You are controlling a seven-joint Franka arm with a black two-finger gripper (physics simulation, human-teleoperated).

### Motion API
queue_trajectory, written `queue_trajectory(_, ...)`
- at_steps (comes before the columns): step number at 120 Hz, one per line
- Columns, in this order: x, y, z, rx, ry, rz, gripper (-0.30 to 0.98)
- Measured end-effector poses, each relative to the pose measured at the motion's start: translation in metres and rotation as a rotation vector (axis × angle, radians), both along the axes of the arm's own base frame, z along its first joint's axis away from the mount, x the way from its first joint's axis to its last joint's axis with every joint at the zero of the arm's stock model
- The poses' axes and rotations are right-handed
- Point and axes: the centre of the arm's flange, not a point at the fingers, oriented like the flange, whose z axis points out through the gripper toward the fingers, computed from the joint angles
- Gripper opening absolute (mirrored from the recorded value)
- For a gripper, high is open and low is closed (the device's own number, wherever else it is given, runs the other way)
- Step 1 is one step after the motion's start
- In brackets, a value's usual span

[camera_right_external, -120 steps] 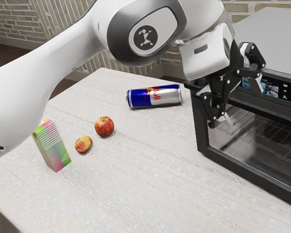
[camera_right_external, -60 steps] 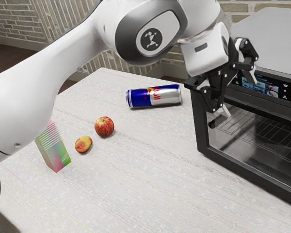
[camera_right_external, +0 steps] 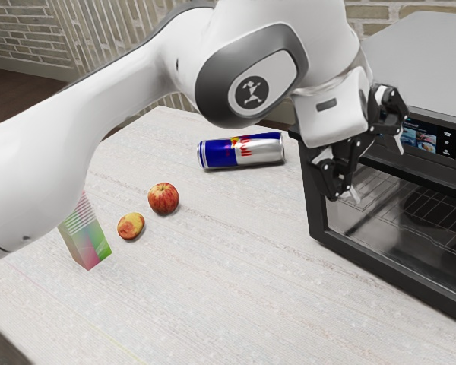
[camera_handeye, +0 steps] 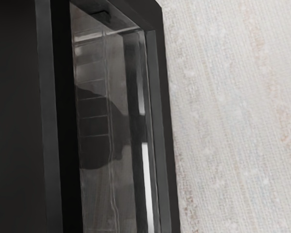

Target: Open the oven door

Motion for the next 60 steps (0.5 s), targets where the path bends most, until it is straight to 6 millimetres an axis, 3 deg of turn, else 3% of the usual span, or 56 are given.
queue_trajectory(60,0.007,0.005,-0.03,0.013,0.009,0.029,0.7)
